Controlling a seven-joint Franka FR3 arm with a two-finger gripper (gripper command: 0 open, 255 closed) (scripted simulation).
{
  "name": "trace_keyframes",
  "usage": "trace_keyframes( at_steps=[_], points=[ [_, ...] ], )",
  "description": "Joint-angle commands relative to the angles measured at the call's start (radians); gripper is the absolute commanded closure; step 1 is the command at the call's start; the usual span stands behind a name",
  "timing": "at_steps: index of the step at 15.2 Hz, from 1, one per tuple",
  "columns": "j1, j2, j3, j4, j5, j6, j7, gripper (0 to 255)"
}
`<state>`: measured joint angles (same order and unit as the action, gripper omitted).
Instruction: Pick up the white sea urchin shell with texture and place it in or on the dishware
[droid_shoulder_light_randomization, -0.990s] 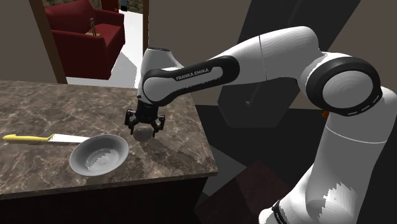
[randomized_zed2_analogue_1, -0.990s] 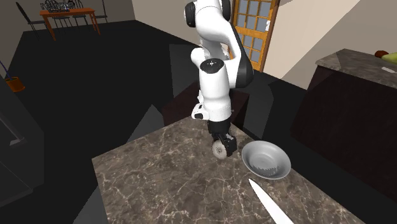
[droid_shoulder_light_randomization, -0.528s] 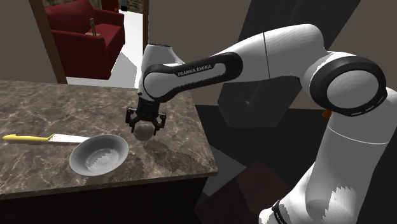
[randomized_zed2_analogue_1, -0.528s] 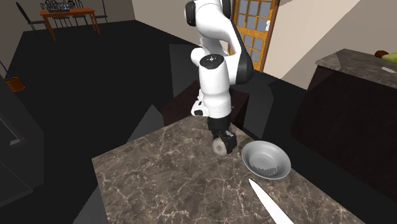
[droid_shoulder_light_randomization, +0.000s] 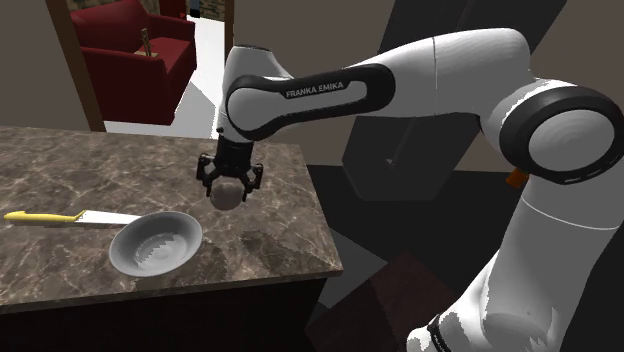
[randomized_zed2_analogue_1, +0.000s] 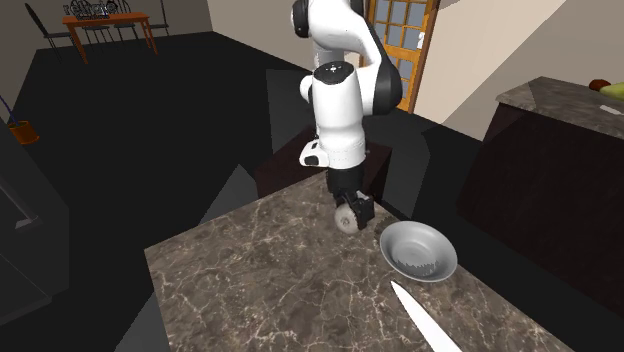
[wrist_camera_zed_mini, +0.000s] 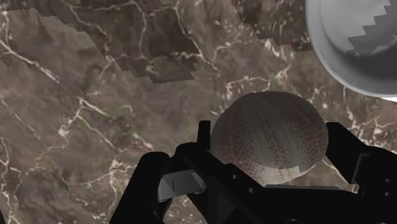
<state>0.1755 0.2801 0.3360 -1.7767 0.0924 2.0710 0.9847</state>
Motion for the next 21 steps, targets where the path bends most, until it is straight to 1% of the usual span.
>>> trace_keyframes(
  at_steps=[1, 11, 16, 21],
  points=[
    [0.0, -0.01, 0.001, 0.016, 0.002, -0.025, 0.003, 255],
    [-0.003, -0.04, 0.004, 0.108, 0.007, -0.146, 0.015, 255],
    [0.08, 0.026, 0.037, 0.2, -0.031, -0.158, 0.136, 255],
    [0.174, 0.119, 0.059, 0.333, -0.08, -0.189, 0.254, 255]
  ],
)
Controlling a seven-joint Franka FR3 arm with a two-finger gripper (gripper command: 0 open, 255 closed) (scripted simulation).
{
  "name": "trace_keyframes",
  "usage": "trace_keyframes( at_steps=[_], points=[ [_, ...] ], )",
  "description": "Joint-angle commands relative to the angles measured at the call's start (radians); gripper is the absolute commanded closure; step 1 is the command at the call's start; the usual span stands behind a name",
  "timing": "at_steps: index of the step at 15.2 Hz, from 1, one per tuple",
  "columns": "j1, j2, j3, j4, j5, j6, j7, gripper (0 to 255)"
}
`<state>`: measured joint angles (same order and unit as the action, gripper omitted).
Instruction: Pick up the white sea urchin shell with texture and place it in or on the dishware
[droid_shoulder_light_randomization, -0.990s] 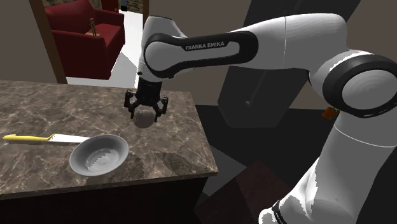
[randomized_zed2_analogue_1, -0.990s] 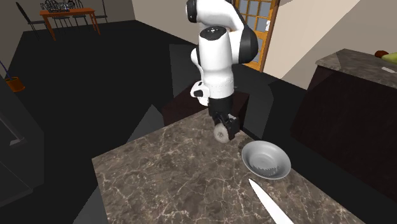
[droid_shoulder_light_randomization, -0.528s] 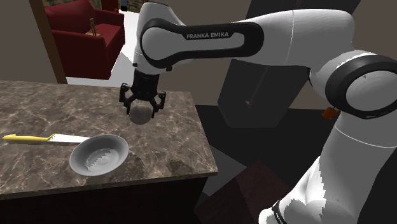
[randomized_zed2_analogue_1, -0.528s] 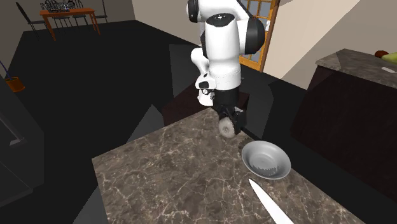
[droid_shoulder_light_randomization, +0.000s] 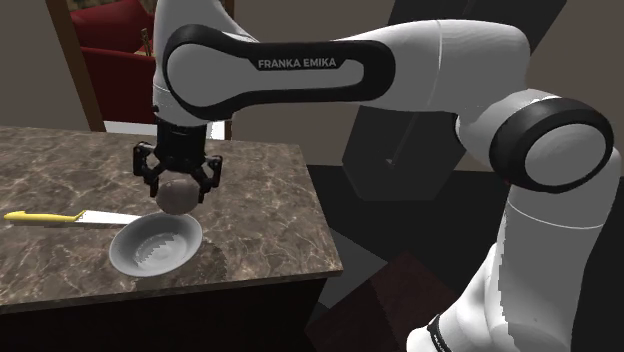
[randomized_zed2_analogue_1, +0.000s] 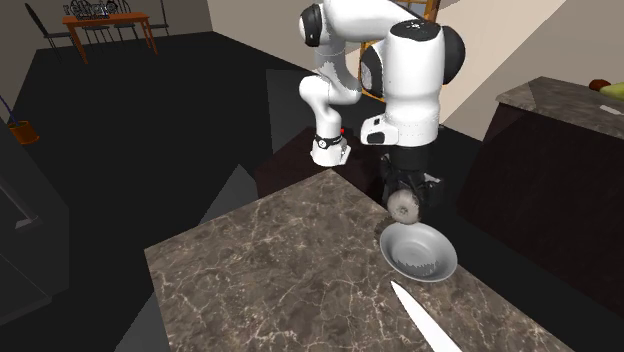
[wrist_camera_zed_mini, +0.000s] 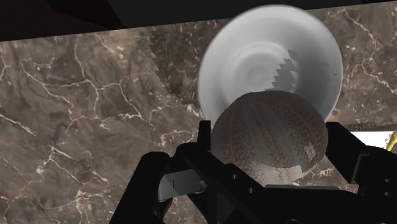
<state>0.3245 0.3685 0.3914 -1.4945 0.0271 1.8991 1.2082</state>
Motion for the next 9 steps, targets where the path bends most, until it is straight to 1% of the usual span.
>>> trace_keyframes(
  at_steps=[1, 3, 4, 9],
  points=[
    [0.046, 0.053, 0.008, 0.083, -0.026, -0.026, 0.054, 255],
    [0.09, 0.1, 0.012, 0.155, -0.049, -0.047, 0.098, 255],
    [0.097, 0.107, 0.012, 0.166, -0.052, -0.05, 0.104, 255],
    [0.092, 0.111, 0.009, 0.103, -0.052, 0.015, 0.099, 255]
  ],
)
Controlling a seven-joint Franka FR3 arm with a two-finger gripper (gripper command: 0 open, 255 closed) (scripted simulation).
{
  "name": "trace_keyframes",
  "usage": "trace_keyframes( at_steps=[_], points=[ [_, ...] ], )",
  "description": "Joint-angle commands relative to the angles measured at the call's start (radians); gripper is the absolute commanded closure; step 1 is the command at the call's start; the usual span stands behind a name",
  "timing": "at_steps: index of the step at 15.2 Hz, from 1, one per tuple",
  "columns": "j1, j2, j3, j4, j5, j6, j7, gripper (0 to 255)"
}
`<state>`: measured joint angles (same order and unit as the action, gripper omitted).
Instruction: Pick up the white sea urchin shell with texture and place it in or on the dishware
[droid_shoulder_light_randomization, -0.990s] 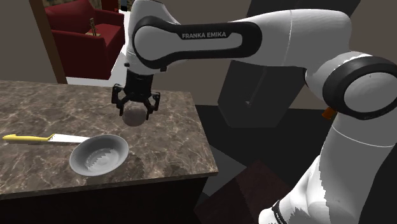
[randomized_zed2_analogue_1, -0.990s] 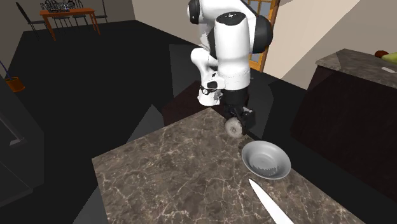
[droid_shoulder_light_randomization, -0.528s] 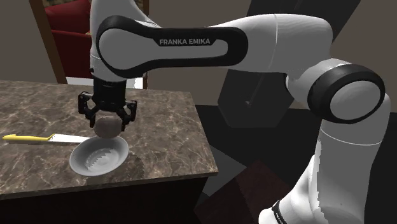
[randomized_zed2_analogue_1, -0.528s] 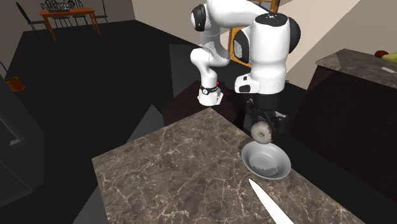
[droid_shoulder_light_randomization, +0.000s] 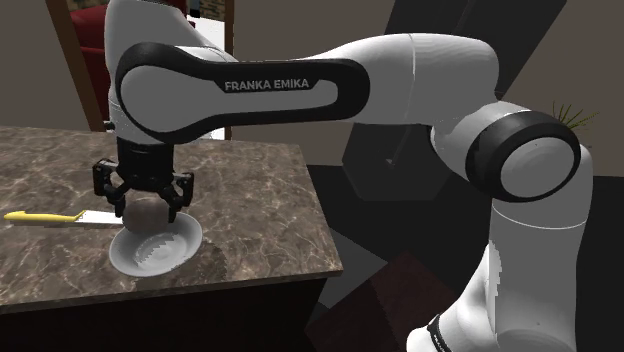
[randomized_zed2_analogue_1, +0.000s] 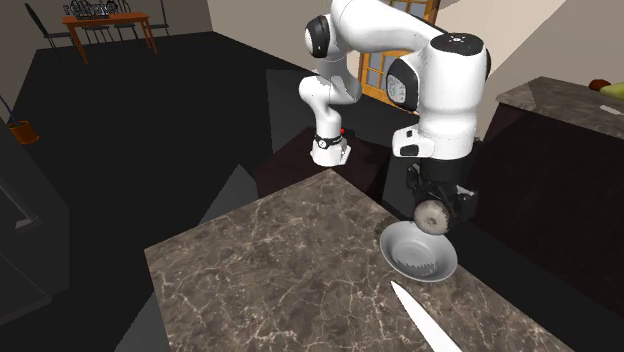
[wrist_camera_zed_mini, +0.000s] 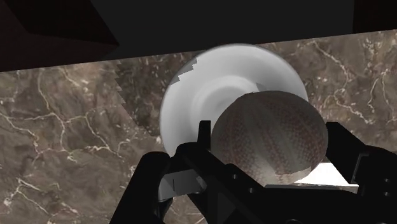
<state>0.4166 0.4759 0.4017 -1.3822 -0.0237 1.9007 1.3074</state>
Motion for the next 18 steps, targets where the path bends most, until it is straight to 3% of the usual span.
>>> trace_keyframes(
  at_steps=[1, 10, 17, 18],
  points=[
    [-0.001, 0.005, -0.001, -0.021, -0.001, 0.026, -0.002, 255],
    [-0.003, 0.029, -0.007, -0.11, -0.008, 0.137, -0.008, 255],
    [-0.003, 0.029, -0.007, -0.11, -0.008, 0.137, -0.008, 255],
    [-0.003, 0.029, -0.007, -0.11, -0.008, 0.137, -0.009, 0]
  ],
)
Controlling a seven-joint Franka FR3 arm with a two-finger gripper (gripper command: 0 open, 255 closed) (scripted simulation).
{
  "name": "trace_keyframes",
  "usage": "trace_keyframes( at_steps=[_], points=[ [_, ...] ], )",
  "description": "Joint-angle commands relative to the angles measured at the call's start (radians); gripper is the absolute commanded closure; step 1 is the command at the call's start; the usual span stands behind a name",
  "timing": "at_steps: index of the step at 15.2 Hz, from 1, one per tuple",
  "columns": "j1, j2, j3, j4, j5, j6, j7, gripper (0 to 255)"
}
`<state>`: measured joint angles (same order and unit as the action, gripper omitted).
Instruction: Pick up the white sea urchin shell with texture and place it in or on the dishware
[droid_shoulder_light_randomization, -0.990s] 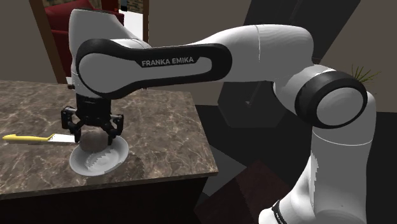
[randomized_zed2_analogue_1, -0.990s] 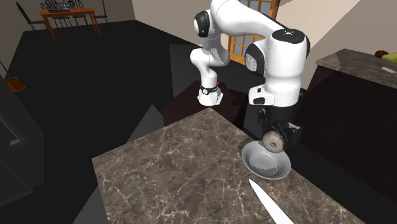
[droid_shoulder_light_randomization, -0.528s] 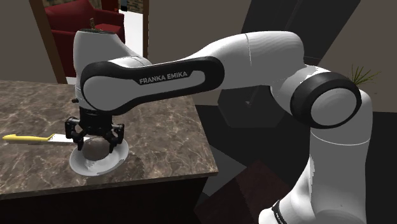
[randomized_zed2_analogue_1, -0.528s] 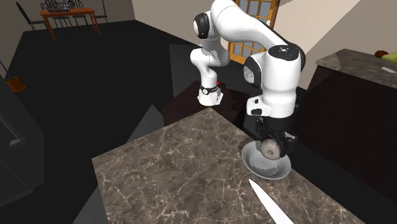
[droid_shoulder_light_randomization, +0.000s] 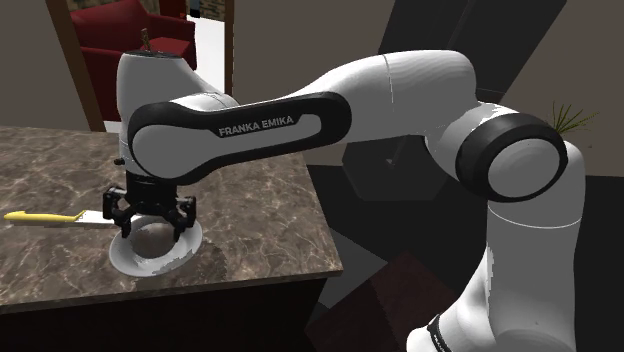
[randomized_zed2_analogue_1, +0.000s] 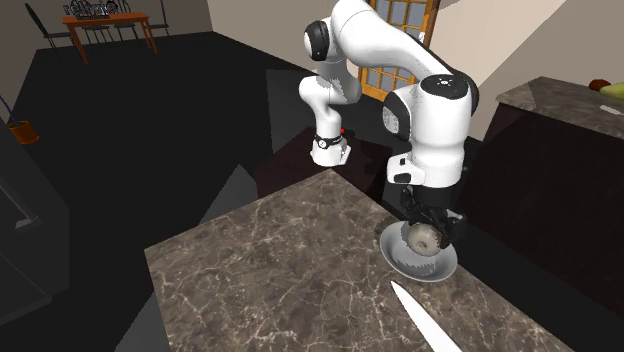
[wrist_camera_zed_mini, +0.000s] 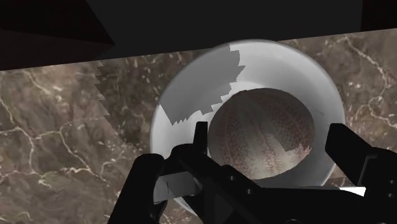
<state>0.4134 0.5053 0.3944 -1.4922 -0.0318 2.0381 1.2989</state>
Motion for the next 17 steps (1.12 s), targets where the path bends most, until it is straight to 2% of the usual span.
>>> trace_keyframes(
  at_steps=[1, 5, 9, 17],
  points=[
    [0.0, 0.0, 0.0, 0.0, 0.0, 0.0, 0.0, 0],
    [0.0, 0.0, 0.0, 0.0, 0.0, 0.0, 0.0, 0],
    [-0.012, -0.038, 0.005, 0.071, 0.013, -0.108, -0.007, 0],
    [-0.012, -0.038, 0.005, 0.071, 0.013, -0.108, -0.007, 0]
  ],
)
